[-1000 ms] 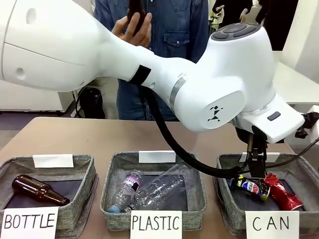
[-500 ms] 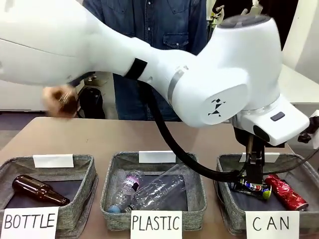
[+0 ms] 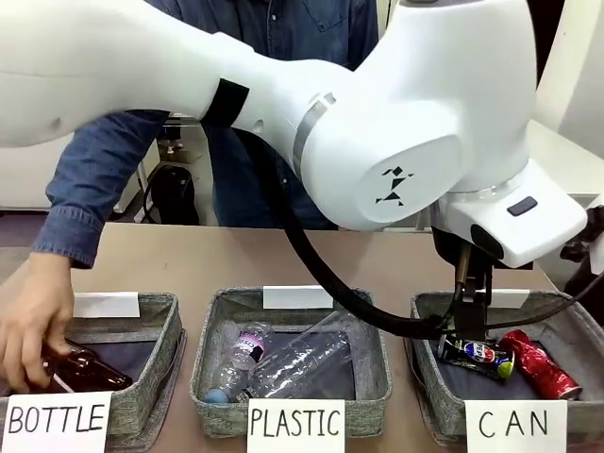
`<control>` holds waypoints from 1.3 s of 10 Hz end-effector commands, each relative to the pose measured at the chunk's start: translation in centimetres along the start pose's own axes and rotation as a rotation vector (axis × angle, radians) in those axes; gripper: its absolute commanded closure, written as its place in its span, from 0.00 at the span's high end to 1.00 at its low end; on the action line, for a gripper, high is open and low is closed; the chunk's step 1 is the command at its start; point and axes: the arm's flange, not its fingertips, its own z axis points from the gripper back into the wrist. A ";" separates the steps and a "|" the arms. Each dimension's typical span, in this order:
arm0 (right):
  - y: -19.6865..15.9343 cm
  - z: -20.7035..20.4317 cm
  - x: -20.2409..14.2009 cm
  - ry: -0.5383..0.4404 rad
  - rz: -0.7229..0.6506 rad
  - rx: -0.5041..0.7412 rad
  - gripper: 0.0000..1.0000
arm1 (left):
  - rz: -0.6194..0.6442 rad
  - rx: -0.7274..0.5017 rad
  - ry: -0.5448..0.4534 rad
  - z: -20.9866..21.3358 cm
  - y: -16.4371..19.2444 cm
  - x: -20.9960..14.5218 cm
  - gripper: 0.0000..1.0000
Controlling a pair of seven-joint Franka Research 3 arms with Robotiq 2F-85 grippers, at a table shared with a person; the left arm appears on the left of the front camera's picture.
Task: Sort the can waste into the basket.
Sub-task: Pick up the can waste from the table and place it in the right Fabric basket.
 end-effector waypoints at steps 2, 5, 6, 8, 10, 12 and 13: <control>0.2 0.1 -0.4 0.008 0.007 -0.016 1.00 | -0.016 -0.012 -0.027 -0.6 -0.3 -0.3 1.00; 0.3 -2.1 1.0 0.070 0.012 -0.024 1.00 | 0.023 0.017 0.028 3.0 -0.7 -4.1 1.00; 0.5 -3.6 1.8 0.105 0.004 -0.034 1.00 | 0.058 0.031 0.048 4.3 -1.1 -6.0 1.00; 0.8 -5.7 2.7 0.160 0.002 -0.073 1.00 | 0.104 0.026 0.087 6.2 -2.3 -9.3 1.00; 1.5 -8.5 3.6 0.225 0.026 -0.084 1.00 | 0.193 0.018 0.100 9.3 -3.9 -14.2 1.00; 2.4 -14.1 5.6 0.338 0.040 -0.117 1.00 | 0.447 0.033 0.068 14.8 -5.4 -21.4 1.00; 2.9 -17.3 6.4 0.377 0.038 -0.120 1.00 | 0.600 0.034 0.019 17.5 -6.6 -25.0 1.00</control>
